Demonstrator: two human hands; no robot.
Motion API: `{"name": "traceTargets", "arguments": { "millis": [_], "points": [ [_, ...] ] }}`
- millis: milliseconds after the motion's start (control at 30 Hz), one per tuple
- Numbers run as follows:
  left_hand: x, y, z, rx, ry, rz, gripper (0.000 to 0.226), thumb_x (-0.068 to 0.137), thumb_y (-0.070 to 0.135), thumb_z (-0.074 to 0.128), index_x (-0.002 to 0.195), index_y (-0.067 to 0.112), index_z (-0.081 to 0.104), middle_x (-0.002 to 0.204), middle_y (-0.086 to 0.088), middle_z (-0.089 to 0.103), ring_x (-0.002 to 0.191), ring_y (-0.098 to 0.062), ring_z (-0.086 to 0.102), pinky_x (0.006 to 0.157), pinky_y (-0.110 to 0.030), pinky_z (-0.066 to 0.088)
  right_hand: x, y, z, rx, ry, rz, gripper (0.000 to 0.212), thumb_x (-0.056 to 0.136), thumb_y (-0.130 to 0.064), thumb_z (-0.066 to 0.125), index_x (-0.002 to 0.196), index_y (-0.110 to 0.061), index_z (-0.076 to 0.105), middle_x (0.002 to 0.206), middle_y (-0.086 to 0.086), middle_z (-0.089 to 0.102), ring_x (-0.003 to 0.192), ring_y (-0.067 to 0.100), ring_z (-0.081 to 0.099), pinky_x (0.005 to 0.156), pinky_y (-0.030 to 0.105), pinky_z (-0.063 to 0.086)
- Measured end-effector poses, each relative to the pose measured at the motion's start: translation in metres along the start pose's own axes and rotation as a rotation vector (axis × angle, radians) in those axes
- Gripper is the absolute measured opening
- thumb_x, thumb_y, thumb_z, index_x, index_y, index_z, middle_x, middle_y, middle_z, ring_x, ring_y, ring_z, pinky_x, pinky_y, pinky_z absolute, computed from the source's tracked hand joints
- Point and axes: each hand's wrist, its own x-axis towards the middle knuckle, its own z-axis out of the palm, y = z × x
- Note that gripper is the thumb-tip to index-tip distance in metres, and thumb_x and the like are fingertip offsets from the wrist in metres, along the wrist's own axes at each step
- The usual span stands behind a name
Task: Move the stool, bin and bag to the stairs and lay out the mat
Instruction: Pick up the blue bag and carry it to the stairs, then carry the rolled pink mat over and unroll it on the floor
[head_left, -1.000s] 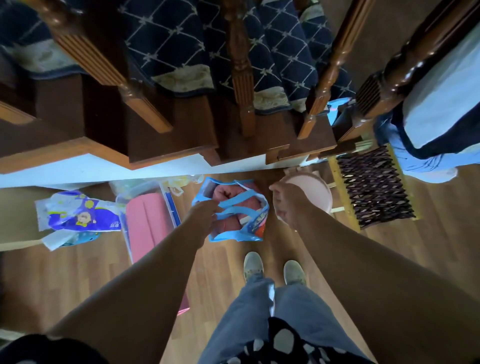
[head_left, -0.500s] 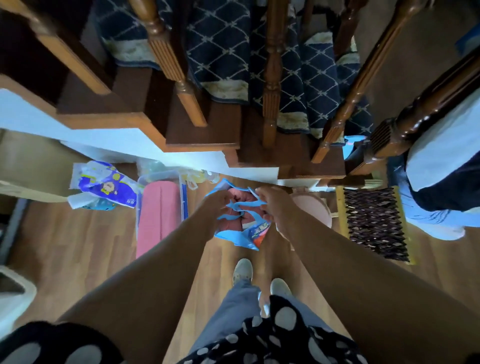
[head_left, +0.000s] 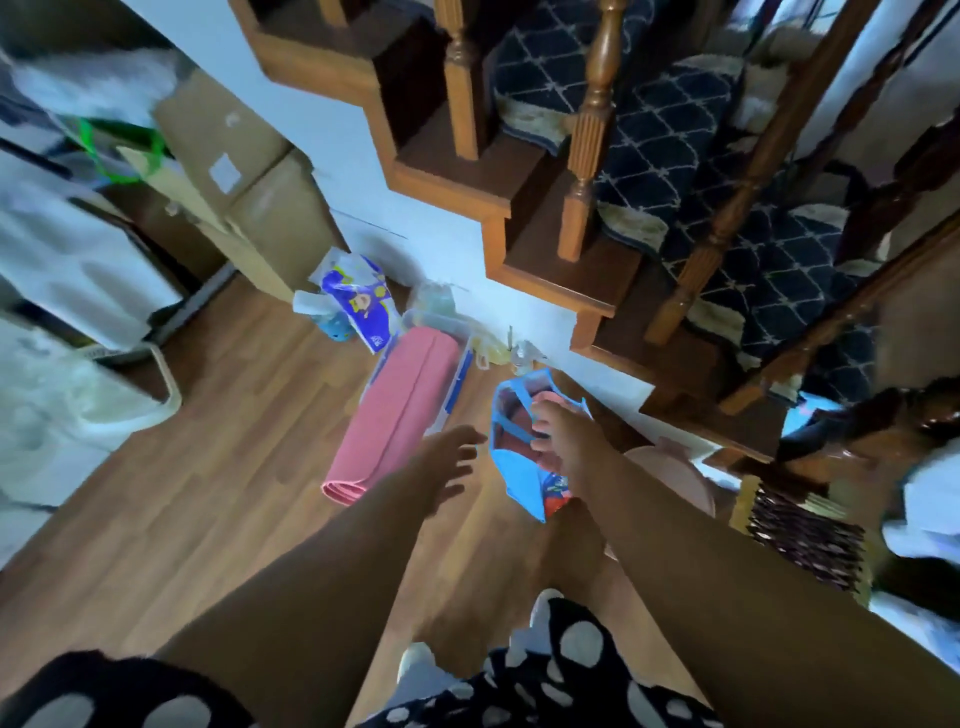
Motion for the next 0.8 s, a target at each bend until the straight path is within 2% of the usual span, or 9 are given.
{"name": "traceTargets", "arguments": {
  "millis": [67, 133, 167, 200, 233, 333, 400, 467, 800],
  "points": [
    [-0.004, -0.015, -0.026, -0.038, 0.033, 0.032, 0.012, 0.088, 0.032, 0.059, 0.085, 0.023, 0.065, 0.099, 0.0, 0.059, 0.092, -0.02, 0.051, 0.079, -0.033, 0.04, 0.001, 0.008, 0.021, -0.017, 0.006, -0.006, 0.039, 0.09, -0.039, 0.049, 0.121, -0.016, 0.055, 0.13, 0.009, 0.061, 0.108, 0.018, 0.063, 0.093, 0.039, 0.048],
    [-0.007, -0.029, -0.05, -0.082, 0.022, 0.039, 0.011, 0.087, 0.032, 0.06, 0.084, 0.022, 0.066, 0.098, -0.001, 0.058, 0.091, -0.02, 0.051, 0.078, -0.032, 0.039, -0.01, 0.016, 0.044, -0.051, -0.021, -0.025, 0.031, 0.089, -0.034, 0.046, 0.108, -0.013, 0.059, 0.138, 0.013, 0.045, 0.116, 0.024, 0.061, 0.088, 0.033, 0.043],
    [-0.008, -0.038, -0.063, -0.095, 0.013, 0.045, 0.01, 0.086, 0.031, 0.062, 0.085, 0.022, 0.066, 0.098, -0.001, 0.059, 0.091, -0.02, 0.052, 0.078, -0.033, 0.04, -0.017, 0.02, 0.057, -0.056, -0.026, -0.037, 0.025, 0.086, -0.033, 0.047, 0.099, -0.015, 0.059, 0.14, 0.008, 0.044, 0.109, 0.026, 0.063, 0.083, 0.034, 0.042],
    [-0.011, -0.045, -0.075, -0.117, 0.015, 0.049, 0.01, 0.084, 0.031, 0.064, 0.086, 0.022, 0.066, 0.099, -0.002, 0.06, 0.091, -0.021, 0.053, 0.078, -0.033, 0.041, -0.021, 0.027, 0.07, -0.056, -0.031, -0.061, 0.018, 0.082, -0.033, 0.051, 0.091, -0.018, 0.057, 0.103, -0.011, 0.032, 0.098, 0.025, 0.061, 0.081, 0.035, 0.043],
    [-0.015, -0.054, -0.088, -0.126, 0.017, 0.049, 0.011, 0.082, 0.031, 0.065, 0.088, 0.021, 0.066, 0.1, -0.002, 0.06, 0.092, -0.021, 0.054, 0.078, -0.033, 0.042, -0.025, 0.033, 0.085, -0.065, -0.022, -0.073, 0.016, 0.08, -0.033, 0.054, 0.089, -0.019, 0.055, 0.097, 0.013, 0.055, 0.092, 0.024, 0.057, 0.081, 0.036, 0.045],
    [-0.028, -0.085, -0.132, -0.155, 0.004, 0.054, 0.01, 0.083, 0.029, 0.064, 0.089, 0.023, 0.065, 0.1, -0.002, 0.059, 0.091, -0.02, 0.053, 0.075, -0.032, 0.041, -0.028, 0.063, 0.131, -0.073, 0.004, -0.106, 0.017, 0.091, -0.03, 0.056, 0.098, -0.016, 0.062, 0.099, 0.014, 0.059, 0.095, 0.027, 0.063, 0.078, 0.033, 0.046],
    [-0.038, -0.108, -0.167, -0.168, -0.025, 0.06, 0.01, 0.084, 0.028, 0.062, 0.093, 0.024, 0.066, 0.1, -0.002, 0.059, 0.091, -0.019, 0.053, 0.073, -0.031, 0.04, -0.034, 0.084, 0.162, -0.052, 0.022, -0.107, 0.024, 0.09, -0.032, 0.058, 0.107, -0.015, 0.064, 0.118, 0.012, 0.064, 0.106, 0.026, 0.064, 0.078, 0.032, 0.044],
    [-0.05, -0.131, -0.209, -0.177, -0.037, 0.05, 0.011, 0.086, 0.027, 0.06, 0.096, 0.026, 0.065, 0.101, -0.001, 0.059, 0.093, -0.019, 0.053, 0.076, -0.031, 0.04, -0.04, 0.107, 0.195, -0.051, 0.035, -0.114, 0.017, 0.088, -0.036, 0.06, 0.096, -0.021, 0.061, 0.125, 0.005, 0.063, 0.102, 0.022, 0.063, 0.078, 0.033, 0.046],
    [-0.073, -0.217, -0.371, -0.224, 0.134, -0.025, 0.017, 0.086, 0.03, 0.06, 0.1, 0.024, 0.068, 0.104, -0.004, 0.062, 0.094, -0.024, 0.057, 0.081, -0.035, 0.041, -0.069, 0.185, 0.329, 0.073, 0.004, -0.06, 0.021, 0.094, -0.033, 0.057, 0.107, -0.017, 0.058, 0.122, 0.005, 0.061, 0.112, 0.027, 0.061, 0.096, 0.045, 0.049]
  ]
}}
